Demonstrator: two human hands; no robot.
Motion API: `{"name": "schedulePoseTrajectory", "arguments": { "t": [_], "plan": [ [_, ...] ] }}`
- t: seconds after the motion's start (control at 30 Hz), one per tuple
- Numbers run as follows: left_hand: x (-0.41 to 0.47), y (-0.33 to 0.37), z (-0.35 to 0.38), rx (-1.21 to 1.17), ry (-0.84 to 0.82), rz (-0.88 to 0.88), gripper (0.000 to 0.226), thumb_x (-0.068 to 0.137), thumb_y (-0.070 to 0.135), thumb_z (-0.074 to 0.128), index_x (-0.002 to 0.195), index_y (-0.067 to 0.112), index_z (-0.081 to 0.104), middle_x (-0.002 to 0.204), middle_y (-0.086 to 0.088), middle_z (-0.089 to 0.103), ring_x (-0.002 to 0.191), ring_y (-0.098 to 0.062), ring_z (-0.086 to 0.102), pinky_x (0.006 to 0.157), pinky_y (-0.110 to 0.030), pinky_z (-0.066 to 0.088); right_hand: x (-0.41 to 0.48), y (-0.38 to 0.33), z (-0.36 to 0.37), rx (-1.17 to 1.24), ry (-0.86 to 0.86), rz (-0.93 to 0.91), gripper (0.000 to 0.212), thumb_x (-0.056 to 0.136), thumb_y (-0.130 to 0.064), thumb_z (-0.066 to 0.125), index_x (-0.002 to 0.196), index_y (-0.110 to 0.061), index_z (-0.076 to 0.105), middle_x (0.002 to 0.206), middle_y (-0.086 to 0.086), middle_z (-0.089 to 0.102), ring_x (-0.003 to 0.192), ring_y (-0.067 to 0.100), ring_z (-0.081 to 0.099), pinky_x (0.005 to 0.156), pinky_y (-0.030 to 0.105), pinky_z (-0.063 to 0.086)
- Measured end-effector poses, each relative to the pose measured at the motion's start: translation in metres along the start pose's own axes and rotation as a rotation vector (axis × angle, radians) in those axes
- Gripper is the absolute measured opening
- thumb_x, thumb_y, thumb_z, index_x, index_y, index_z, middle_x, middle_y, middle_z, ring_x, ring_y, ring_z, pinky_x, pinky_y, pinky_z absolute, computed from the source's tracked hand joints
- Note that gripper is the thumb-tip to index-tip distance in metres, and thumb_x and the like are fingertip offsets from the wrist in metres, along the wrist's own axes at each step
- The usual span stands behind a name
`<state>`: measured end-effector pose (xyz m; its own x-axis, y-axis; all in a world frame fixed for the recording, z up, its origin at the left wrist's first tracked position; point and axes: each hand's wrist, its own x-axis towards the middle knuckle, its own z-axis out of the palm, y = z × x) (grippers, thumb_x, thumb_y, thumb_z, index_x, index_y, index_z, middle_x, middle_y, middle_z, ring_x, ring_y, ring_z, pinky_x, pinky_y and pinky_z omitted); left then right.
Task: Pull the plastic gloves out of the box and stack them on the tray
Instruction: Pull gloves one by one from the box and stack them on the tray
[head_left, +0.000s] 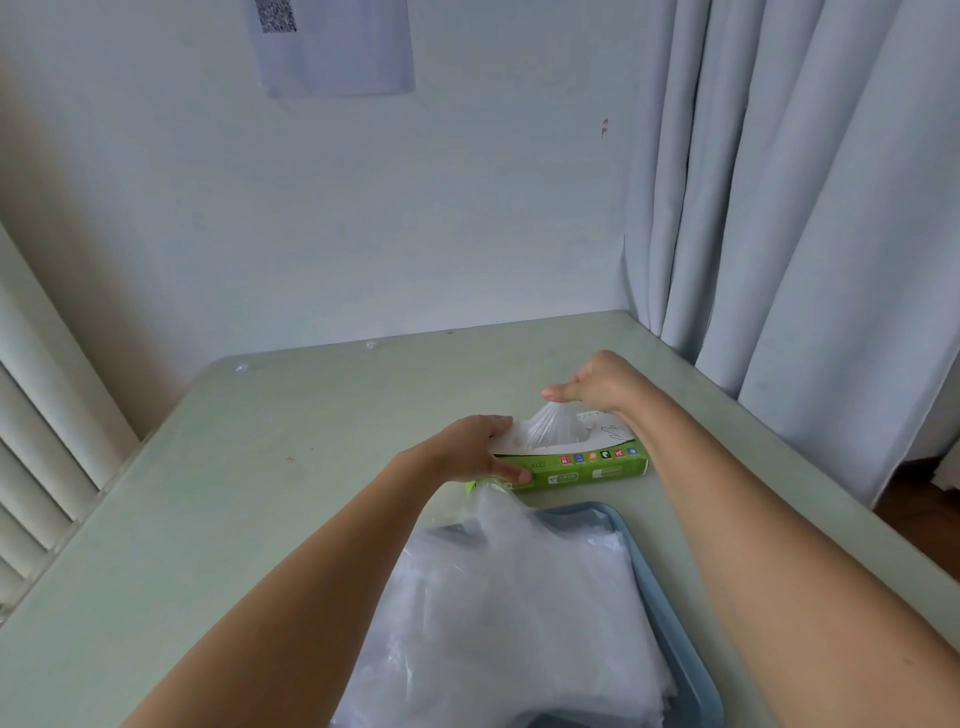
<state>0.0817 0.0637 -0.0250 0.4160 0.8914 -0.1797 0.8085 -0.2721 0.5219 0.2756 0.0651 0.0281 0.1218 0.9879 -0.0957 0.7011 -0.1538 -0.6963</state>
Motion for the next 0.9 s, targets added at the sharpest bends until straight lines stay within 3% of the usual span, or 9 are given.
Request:
{"name": "schedulePoseTrajectory", "arguments": {
  "t": [0.1, 0.27, 0.33, 0.4, 0.47, 0.53, 0.6, 0.73, 0.9],
  "plan": [
    [0.001, -0.001, 0.001, -0.009, 0.003, 0.002, 0.095, 0.073, 0.044, 0.078, 0.15, 0.017, 0.029, 0.15, 0.003, 0.038, 0.136, -0.018, 0.037, 0.113, -0.031, 0.029, 0.006, 0.011, 0.012, 0.239, 0.073, -0.004, 0.051, 0.077, -0.038, 0.077, 0.106, 0.002, 0.068, 0.115, 0.015, 0.067, 0.107, 0.025, 0.062, 0.081, 0.025, 0.043],
    [0.002, -0.001, 0.002, -0.002, 0.003, -0.003, 0.096, 0.073, 0.046, 0.078, 0.15, 0.017, 0.028, 0.152, 0.004, 0.035, 0.138, -0.018, 0.034, 0.115, -0.034, 0.027, 0.012, 0.017, 0.027, 0.379, 0.171, -0.087, 0.034, 0.078, -0.032, 0.077, 0.084, 0.0, 0.068, 0.079, 0.004, 0.067, 0.08, 0.019, 0.062, 0.059, 0.021, 0.044],
    [0.002, -0.003, 0.003, -0.015, 0.01, 0.003, 0.096, 0.073, 0.045, 0.078, 0.15, 0.017, 0.028, 0.152, 0.004, 0.034, 0.138, -0.018, 0.034, 0.115, -0.034, 0.027, 0.01, 0.015, 0.023, 0.364, 0.107, -0.197, 0.026, 0.078, -0.031, 0.077, 0.086, -0.009, 0.066, 0.079, -0.004, 0.062, 0.077, 0.01, 0.056, 0.065, 0.022, 0.042],
    [0.003, -0.003, 0.003, -0.018, 0.009, 0.007, 0.095, 0.074, 0.044, 0.077, 0.15, 0.016, 0.027, 0.152, 0.003, 0.034, 0.138, -0.018, 0.034, 0.114, -0.032, 0.027, 0.004, 0.014, 0.017, 0.162, -0.079, -0.37, 0.028, 0.072, -0.031, 0.081, 0.094, -0.02, 0.067, 0.098, -0.01, 0.061, 0.091, 0.005, 0.054, 0.077, 0.021, 0.043],
    [0.004, -0.003, 0.002, -0.009, 0.011, 0.009, 0.094, 0.075, 0.044, 0.077, 0.15, 0.016, 0.028, 0.151, 0.003, 0.037, 0.136, -0.019, 0.037, 0.113, -0.032, 0.03, -0.001, 0.011, 0.014, -0.198, -0.177, -0.501, 0.025, 0.072, -0.027, 0.082, 0.095, -0.024, 0.072, 0.103, -0.011, 0.059, 0.098, 0.005, 0.054, 0.085, 0.023, 0.043],
    [0.005, -0.004, 0.002, 0.0, 0.008, 0.012, 0.092, 0.074, 0.045, 0.077, 0.148, 0.016, 0.031, 0.149, 0.003, 0.039, 0.134, -0.019, 0.04, 0.112, -0.033, 0.031, -0.004, 0.007, 0.011, -0.423, -0.129, -0.542, 0.008, 0.078, -0.023, 0.076, 0.084, -0.017, 0.074, 0.092, -0.008, 0.06, 0.091, 0.012, 0.058, 0.077, 0.024, 0.044],
    [0.005, -0.005, 0.003, -0.003, 0.005, 0.014, 0.091, 0.074, 0.046, 0.077, 0.147, 0.017, 0.033, 0.148, 0.003, 0.041, 0.133, -0.019, 0.041, 0.112, -0.035, 0.032, -0.005, 0.005, 0.011, -0.495, -0.067, -0.566, 0.008, 0.082, -0.022, 0.072, 0.079, -0.015, 0.072, 0.085, -0.009, 0.057, 0.086, 0.014, 0.057, 0.069, 0.023, 0.041],
    [0.003, -0.004, 0.003, -0.03, 0.005, 0.02, 0.092, 0.074, 0.045, 0.077, 0.148, 0.017, 0.031, 0.147, 0.004, 0.041, 0.134, -0.019, 0.04, 0.112, -0.035, 0.032, -0.002, 0.01, 0.009, -0.265, -0.001, -0.633, 0.011, 0.079, -0.02, 0.074, 0.071, -0.015, 0.068, 0.084, -0.006, 0.06, 0.086, 0.01, 0.055, 0.08, 0.027, 0.042],
    [0.001, -0.006, 0.003, -0.054, 0.002, 0.033, 0.094, 0.074, 0.044, 0.077, 0.15, 0.016, 0.028, 0.151, 0.005, 0.035, 0.139, -0.018, 0.033, 0.115, -0.034, 0.027, 0.002, 0.014, -0.011, 0.102, 0.171, -0.538, 0.005, 0.079, -0.008, 0.073, 0.076, -0.008, 0.069, 0.075, -0.005, 0.065, 0.066, -0.008, 0.056, 0.069, 0.009, 0.04]
  ]
}}
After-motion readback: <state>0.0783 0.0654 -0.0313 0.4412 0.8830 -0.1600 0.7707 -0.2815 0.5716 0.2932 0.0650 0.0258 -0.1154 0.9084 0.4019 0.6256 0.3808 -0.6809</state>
